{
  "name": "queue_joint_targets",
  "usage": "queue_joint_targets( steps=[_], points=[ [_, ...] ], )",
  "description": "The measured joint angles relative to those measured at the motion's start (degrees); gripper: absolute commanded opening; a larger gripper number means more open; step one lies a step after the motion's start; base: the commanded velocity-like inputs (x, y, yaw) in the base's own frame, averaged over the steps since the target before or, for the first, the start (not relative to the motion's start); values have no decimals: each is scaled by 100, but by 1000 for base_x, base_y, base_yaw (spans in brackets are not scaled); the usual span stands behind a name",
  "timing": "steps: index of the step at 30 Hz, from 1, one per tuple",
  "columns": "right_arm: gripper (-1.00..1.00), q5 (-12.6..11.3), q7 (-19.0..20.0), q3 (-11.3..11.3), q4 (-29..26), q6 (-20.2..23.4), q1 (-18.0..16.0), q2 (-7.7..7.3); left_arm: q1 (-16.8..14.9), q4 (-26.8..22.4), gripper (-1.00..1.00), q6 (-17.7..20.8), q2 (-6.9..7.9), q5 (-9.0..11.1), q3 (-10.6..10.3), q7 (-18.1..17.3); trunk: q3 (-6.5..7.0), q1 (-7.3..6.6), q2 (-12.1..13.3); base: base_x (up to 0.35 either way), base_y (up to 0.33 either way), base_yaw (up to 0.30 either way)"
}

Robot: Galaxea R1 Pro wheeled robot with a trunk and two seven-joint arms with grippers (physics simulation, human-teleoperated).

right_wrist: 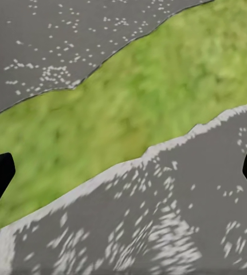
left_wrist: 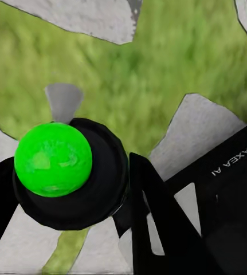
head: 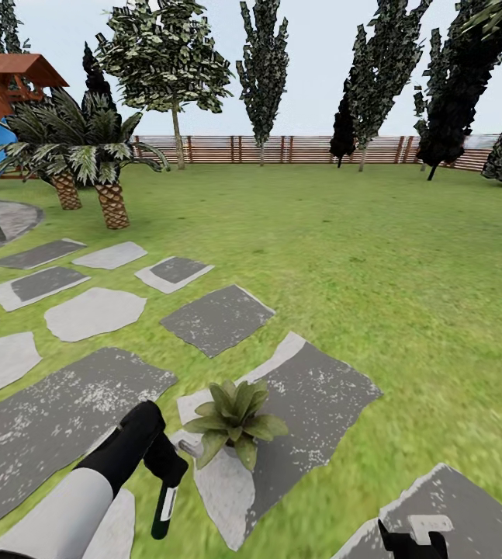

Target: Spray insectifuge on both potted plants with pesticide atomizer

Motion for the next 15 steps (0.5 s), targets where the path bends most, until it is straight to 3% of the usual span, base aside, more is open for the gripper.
queue_joint_targets(
  steps=[3,5,7,12,15],
  points=[
    [100,0,0,0,0,0,0,-4,34,0,-100,-13,1,-171,-29,-266,0,0,0,0,0,0],
    [100,2,0,0,1,0,0,-3,51,0,-100,-23,2,-466,-35,-369,0,0,0,0,0,0],
    [100,3,0,0,1,0,0,-5,62,0,-100,-24,1,-604,-33,-388,0,0,0,0,0,0],
    [100,5,0,0,1,0,0,-6,82,-3,-100,-25,-12,-711,-32,-401,0,-1,0,33,0,0],
    [100,5,0,0,1,0,0,-12,61,-8,-100,-14,-14,-722,-23,-402,0,-3,0,253,0,0]
  ],
)
